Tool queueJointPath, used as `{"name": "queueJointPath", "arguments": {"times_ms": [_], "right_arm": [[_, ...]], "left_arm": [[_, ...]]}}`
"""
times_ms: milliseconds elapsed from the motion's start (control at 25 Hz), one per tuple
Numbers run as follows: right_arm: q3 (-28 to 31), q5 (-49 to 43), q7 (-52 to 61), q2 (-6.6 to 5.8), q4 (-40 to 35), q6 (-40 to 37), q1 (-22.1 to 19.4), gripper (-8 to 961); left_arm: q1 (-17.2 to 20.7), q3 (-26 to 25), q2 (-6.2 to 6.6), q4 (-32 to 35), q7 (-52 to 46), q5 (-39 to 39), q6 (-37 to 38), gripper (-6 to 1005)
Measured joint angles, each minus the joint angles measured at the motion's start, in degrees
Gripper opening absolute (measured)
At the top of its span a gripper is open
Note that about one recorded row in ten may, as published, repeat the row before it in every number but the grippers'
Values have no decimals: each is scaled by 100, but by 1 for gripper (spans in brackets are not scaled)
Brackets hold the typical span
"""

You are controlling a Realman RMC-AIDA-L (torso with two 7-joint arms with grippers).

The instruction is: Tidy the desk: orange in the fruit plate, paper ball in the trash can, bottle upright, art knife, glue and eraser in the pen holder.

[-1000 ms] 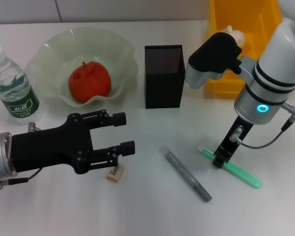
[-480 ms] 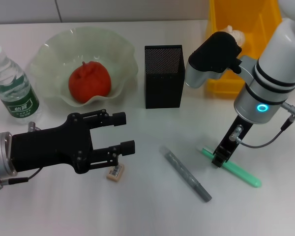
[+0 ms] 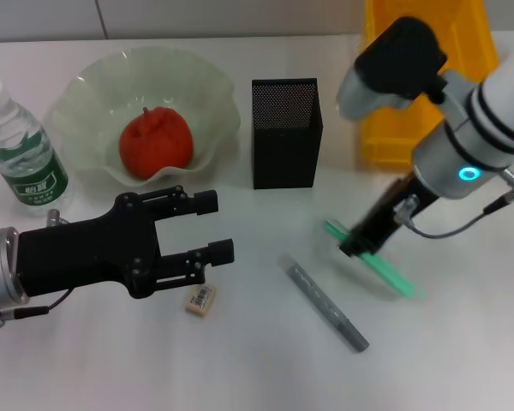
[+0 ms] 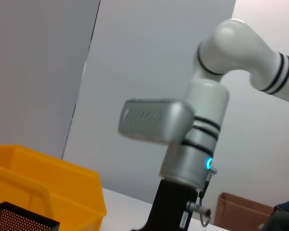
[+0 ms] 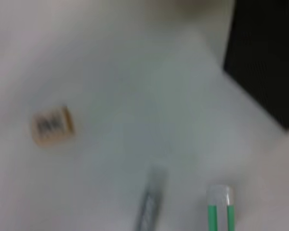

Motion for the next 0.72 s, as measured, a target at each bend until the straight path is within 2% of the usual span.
{"name": "queueJointPath", "arguments": {"times_ms": [40, 80, 160, 200, 240, 280, 320, 400, 440, 480, 560, 640, 680, 720], "right_arm": [[178, 403, -306, 0, -534, 130, -403, 179], [178, 403, -306, 0, -534, 130, -403, 179], [402, 857, -659, 0, -884, 278, -750, 179], [543, 1146, -875, 0, -1005, 354, -925, 179], [862, 1855, -1386, -1, -1073, 496, -1255, 179], [862, 1855, -1386, -1, -1073, 496, -1255, 179], [1069, 2423, -1780, -1, -1032, 597, -1456, 179], [1385, 3538, -2642, 2, -688, 762, -1748, 179], [1608, 4711, -3546, -5, -135, 841, -1913, 179], [1608, 4711, -3546, -5, -135, 841, -1913, 179], [1816, 5742, -4420, -12, 592, 815, -1957, 179], [2145, 6821, -5522, -14, 1691, 673, -1847, 179], [2145, 6821, -5522, -14, 1691, 673, -1847, 180], [2231, 7102, -5771, -13, 2016, 644, -1788, 180]], "left_arm": [[14, -1, 0, -1, 9, -22, 2, 697], [14, -1, 0, -1, 9, -22, 2, 697], [14, -1, 0, -3, 11, -25, 6, 697], [14, -1, 0, -3, 11, -25, 6, 697], [0, -1, 0, -73, 13, -32, 10, 697], [0, -1, 0, -73, 13, -32, 10, 697], [-12, -1, -1, -115, 13, -33, 6, 697], [-14, -1, -1, -132, 17, -34, 4, 697], [-14, -1, -1, -132, 17, -34, 4, 697], [-2, -2, 0, -140, 47, -33, 1, 697], [7, -1, -1, -141, 53, -33, 0, 697], [7, -1, -1, -141, 55, -34, -1, 697], [7, -1, -1, -141, 55, -34, -1, 697], [6, -1, -1, -141, 56, -34, -1, 697]]}}
